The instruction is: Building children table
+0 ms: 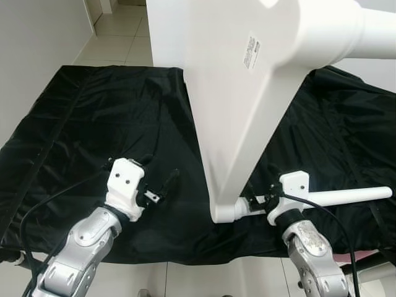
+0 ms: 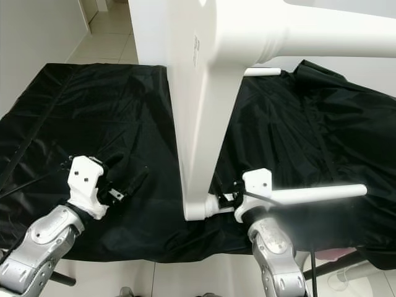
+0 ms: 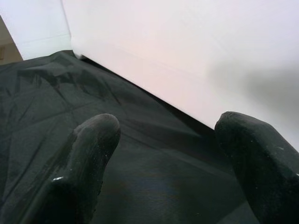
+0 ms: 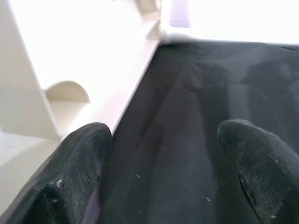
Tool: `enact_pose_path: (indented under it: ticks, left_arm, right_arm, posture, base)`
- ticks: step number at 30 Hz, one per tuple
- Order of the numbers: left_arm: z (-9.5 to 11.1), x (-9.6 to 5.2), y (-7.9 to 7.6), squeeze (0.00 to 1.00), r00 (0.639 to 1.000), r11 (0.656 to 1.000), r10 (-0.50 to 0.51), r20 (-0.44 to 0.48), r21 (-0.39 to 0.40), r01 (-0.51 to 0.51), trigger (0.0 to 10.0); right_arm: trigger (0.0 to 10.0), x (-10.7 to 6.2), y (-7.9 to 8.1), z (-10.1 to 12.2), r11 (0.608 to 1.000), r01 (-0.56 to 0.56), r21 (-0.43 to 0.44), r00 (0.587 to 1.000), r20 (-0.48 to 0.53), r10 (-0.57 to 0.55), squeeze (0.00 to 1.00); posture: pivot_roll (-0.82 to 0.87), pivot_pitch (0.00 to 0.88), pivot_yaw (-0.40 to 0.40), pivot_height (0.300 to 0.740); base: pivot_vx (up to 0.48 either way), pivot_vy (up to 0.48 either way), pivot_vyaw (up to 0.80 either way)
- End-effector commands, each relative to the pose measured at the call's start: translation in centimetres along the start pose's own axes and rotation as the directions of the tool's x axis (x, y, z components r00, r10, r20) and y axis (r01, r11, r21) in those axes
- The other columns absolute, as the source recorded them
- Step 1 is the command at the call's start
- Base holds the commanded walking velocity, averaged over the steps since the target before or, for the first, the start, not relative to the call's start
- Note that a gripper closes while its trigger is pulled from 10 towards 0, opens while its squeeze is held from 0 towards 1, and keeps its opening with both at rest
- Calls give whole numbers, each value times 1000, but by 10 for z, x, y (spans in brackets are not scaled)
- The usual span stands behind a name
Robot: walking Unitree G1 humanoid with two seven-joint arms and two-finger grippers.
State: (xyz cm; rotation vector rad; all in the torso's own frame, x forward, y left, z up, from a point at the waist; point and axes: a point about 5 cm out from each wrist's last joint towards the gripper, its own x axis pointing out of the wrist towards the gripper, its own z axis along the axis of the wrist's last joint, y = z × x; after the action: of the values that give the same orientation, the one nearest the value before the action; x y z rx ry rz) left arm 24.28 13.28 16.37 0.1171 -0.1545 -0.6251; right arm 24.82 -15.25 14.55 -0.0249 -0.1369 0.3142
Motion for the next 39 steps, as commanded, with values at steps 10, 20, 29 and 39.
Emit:
enact_pose_path:
  ticks: [10, 20, 29, 39]
  left_arm:
    - [2, -7, -13, 0, 979, 980, -201, -25, -1, 201, 10000]
    - [4, -23, 0, 0, 963, 965, -262, -62, 3, 263, 10000]
    - [5, -23, 1, 0, 961, 963, -269, -72, 2, 269, 10000]
    - [5, -32, -1, 0, 935, 941, -339, -99, -36, 337, 10000]
  right_arm:
    - [10000, 7, 14, -7, 985, -173, 31, 983, -64, 174, 0]
    - [10000, 10, 25, -14, 969, -239, 62, 965, -93, 244, 0]
    - [10000, 12, 30, -16, 963, -258, 74, 960, -94, 265, 0]
    - [10000, 11, 39, -23, 959, -261, 110, 957, -103, 272, 0]
  posture:
    - [15, 124, -12, 740]
    - [27, 125, -22, 740]
    - [28, 130, -17, 740]
    - [33, 145, -10, 740]
  base:
    - [0, 0, 0]
    - [0, 0, 0]
    - [0, 0, 0]
    - [0, 0, 0]
